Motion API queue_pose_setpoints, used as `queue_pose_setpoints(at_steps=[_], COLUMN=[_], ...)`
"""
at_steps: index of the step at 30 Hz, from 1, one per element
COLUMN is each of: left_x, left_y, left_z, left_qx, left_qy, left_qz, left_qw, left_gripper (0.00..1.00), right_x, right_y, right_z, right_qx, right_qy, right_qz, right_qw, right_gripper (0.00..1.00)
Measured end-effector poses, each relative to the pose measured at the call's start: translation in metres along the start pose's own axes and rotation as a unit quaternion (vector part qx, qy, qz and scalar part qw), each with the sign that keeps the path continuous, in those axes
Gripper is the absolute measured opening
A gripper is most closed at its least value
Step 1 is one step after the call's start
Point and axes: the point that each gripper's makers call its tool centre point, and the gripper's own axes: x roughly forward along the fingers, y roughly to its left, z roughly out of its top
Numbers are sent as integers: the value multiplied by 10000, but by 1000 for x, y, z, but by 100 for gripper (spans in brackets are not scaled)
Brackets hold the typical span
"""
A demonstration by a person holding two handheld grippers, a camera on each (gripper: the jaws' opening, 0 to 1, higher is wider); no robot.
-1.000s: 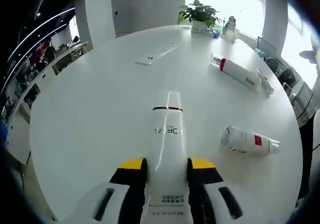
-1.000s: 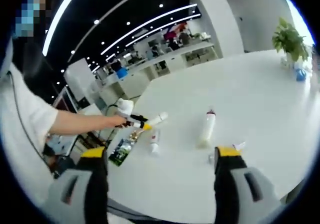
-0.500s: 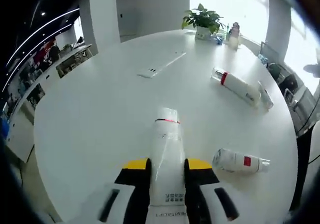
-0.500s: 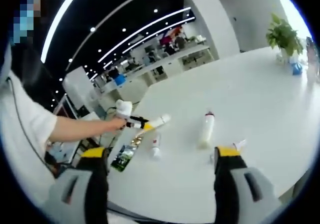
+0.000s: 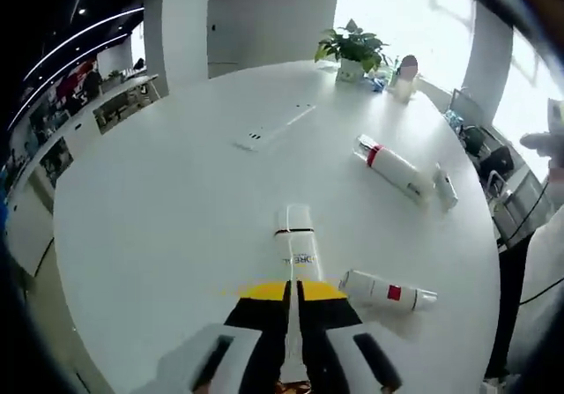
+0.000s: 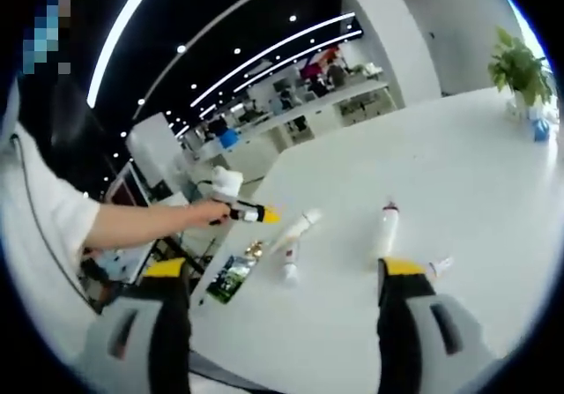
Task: Arrange the skincare products in the storage area until every visible bottle or jar stands upright without overlapping.
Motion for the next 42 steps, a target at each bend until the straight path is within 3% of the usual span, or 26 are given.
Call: queue_pose_setpoints(at_steps=[2, 5, 8, 10, 12, 13, 14, 16, 23, 27, 32, 34, 37, 39, 40, 42], left_x=[3, 8, 19, 28, 36, 37, 36, 38, 37, 38, 36, 35, 28, 26, 25, 24], left_y=[-5, -9, -10, -11, -12, -14, -10, -6, -9, -8, -10, -16, -12, -13, -13, -16], left_z=[-8, -16, -33, -38, -42, -32, -32, -30, -29, -28, -23, -22, -11, -11, -11, -13], left_qx=[25, -117, 439, 489, 544, 560, 331, 341, -35, -58, -161, -488, -394, -379, -135, -226], left_qy=[-112, -61, 353, 464, 567, 305, 400, 379, 389, 484, 485, 453, 235, 288, 300, 329], left_qz=[157, 139, 351, 357, 387, 270, 351, 459, 542, 537, 423, 239, 274, 225, 244, 222], left_qw=[9998, 9998, 9978, 9971, 9962, 9976, 9980, 9976, 9978, 9974, 9978, 9975, 9986, 9986, 9992, 9990], left_gripper=[33, 45, 48, 48, 47, 45, 43, 36, 25, 19, 13, 11, 7, 5, 5, 5], right_x=[-4, -8, -11, -13, -17, -18, -21, -23, -30, -30, -31, -32, -31, -29, -27, -23], right_y=[-4, -7, -11, -14, -16, -16, -19, -21, -28, -27, -28, -28, -28, -27, -25, -23], right_z=[-3, -7, -11, -10, -10, -10, -11, -12, -20, -21, -22, -21, -19, -18, -17, -18], right_qx=[103, 133, 187, 205, 223, 223, 208, 214, 435, 401, 421, 411, 401, 404, 397, 375], right_qy=[-17, 6, 41, 31, 19, 19, 10, 5, -24, 2, -21, -41, -60, -71, -77, -36], right_qz=[-53, -104, -171, -229, -283, -296, -358, -404, -563, -555, -559, -562, -552, -517, -470, -420], right_qw=[9999, 9999, 9997, 9995, 9994, 9993, 9991, 9990, 9975, 9977, 9975, 9976, 9977, 9978, 9981, 9984], right_gripper=[87, 87, 87, 87, 87, 87, 87, 87, 86, 86, 86, 86, 86, 86, 86, 86])
